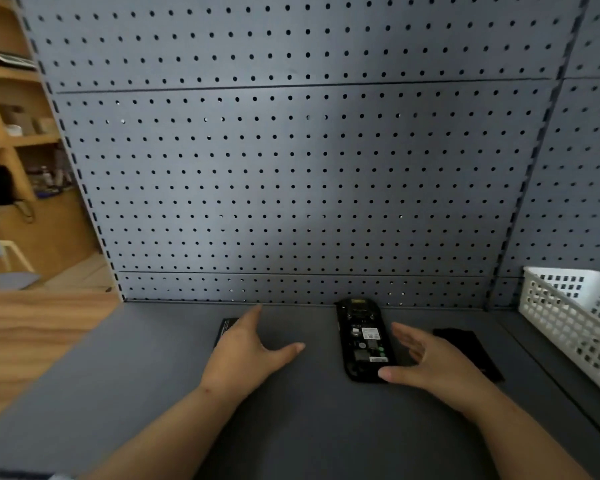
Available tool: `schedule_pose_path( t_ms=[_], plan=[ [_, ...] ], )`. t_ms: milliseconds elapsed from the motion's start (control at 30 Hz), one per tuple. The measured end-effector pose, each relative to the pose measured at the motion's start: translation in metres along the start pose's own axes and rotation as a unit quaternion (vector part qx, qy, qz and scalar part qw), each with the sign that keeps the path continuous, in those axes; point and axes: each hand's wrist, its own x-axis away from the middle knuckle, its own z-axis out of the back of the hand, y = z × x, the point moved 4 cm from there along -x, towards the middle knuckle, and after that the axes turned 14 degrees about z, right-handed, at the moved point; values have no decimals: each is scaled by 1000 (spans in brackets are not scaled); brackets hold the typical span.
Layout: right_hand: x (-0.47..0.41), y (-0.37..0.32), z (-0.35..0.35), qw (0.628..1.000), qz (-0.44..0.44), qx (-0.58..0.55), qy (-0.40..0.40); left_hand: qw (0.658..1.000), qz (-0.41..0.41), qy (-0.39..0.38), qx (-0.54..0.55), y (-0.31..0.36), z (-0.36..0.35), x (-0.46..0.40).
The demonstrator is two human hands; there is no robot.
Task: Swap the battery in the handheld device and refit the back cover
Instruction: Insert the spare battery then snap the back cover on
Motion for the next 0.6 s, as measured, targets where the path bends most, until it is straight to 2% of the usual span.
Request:
schedule_pose_path(
  t_ms=[233, 467, 600],
  plan=[
    [3, -3, 2, 1000, -2, -23, 11, 989, 120, 90, 12, -24, 15, 2],
    [3, -5, 1, 1000, 4, -25, 12, 979, 175, 107, -18, -35, 13, -3],
    [3, -4, 1, 1000, 1, -19, 15, 978, 179, 104, -33, -39, 11, -9]
  ],
)
